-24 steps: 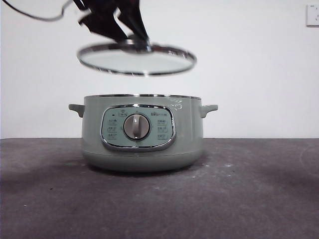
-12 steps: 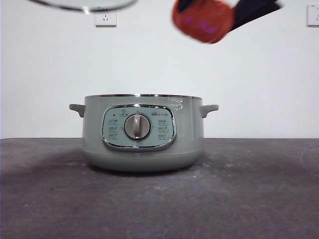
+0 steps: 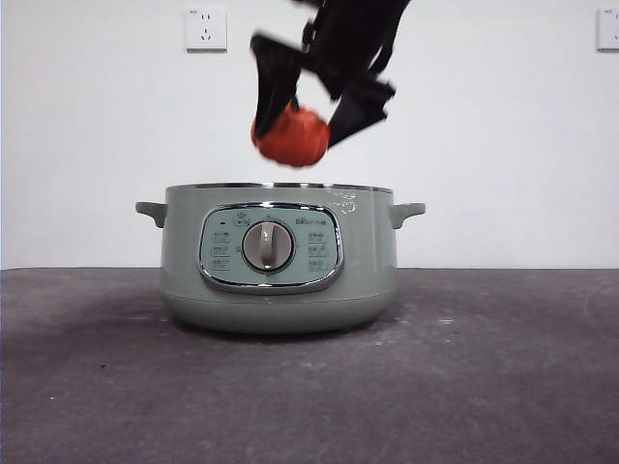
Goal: Pick up the pumpkin,open the lid,put the pumpkin in the pot,close the lid
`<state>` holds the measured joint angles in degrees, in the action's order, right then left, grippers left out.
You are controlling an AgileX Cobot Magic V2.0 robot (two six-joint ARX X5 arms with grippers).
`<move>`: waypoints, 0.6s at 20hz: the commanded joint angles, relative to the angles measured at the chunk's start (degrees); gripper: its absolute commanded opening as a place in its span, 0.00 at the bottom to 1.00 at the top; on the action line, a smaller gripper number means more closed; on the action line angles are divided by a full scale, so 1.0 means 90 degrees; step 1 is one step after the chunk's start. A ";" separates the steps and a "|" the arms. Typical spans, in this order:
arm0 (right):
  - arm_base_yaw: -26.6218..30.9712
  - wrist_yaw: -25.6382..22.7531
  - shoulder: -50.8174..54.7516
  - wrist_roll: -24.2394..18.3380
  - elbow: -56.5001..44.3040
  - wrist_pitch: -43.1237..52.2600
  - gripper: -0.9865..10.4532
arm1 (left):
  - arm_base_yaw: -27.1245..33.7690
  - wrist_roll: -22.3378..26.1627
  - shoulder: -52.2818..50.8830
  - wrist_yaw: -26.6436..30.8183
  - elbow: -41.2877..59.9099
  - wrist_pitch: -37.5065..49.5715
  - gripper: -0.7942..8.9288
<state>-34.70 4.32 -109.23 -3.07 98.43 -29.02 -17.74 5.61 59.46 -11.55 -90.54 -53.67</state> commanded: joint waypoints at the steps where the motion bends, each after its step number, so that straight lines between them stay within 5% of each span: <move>1: 0.0061 0.0027 -0.0457 -0.0100 0.0029 0.0333 0.08 | 0.0022 0.0046 -0.0102 -0.0056 -0.0102 0.0204 0.07; 12: 0.0002 0.0022 -0.1418 -0.0335 0.0029 0.0214 0.08 | 0.0019 0.0049 -0.0160 -0.0063 -0.0102 0.0092 0.07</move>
<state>-34.44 4.49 -121.14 -5.34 98.67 -27.29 -17.74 5.58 58.81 -11.57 -90.54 -55.40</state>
